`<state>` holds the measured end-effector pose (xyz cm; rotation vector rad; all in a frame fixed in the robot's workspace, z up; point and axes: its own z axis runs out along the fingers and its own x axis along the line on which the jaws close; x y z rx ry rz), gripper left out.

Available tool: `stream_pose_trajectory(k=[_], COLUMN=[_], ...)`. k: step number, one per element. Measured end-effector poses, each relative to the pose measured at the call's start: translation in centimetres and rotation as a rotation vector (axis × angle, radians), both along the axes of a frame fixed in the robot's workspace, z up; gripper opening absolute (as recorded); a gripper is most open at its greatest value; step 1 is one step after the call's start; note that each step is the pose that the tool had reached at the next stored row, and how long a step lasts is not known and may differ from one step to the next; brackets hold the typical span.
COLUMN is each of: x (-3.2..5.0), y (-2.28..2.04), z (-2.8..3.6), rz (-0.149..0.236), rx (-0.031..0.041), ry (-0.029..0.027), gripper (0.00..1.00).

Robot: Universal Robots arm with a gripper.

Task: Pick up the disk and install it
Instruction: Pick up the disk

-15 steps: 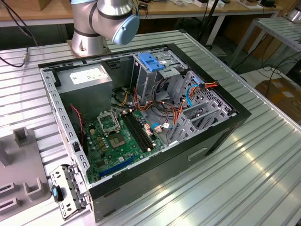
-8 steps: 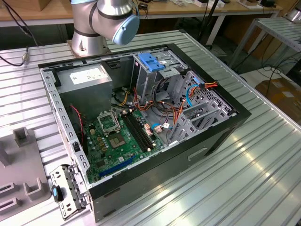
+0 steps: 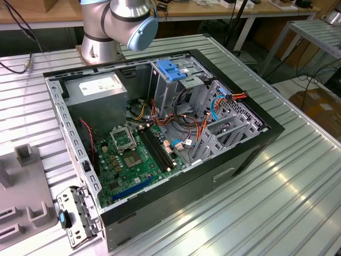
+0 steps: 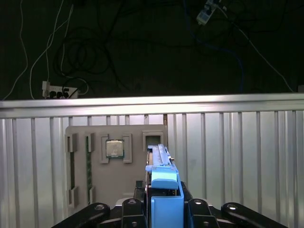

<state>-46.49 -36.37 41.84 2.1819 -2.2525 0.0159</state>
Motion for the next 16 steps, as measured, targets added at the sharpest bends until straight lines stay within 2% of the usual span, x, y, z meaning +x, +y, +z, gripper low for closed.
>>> stream_pose_trajectory(k=[16], x=[0.04], y=[0.00], z=[1.37], rz=[0.000], rx=[0.0008], ry=[0.0010], gripper=[0.37])
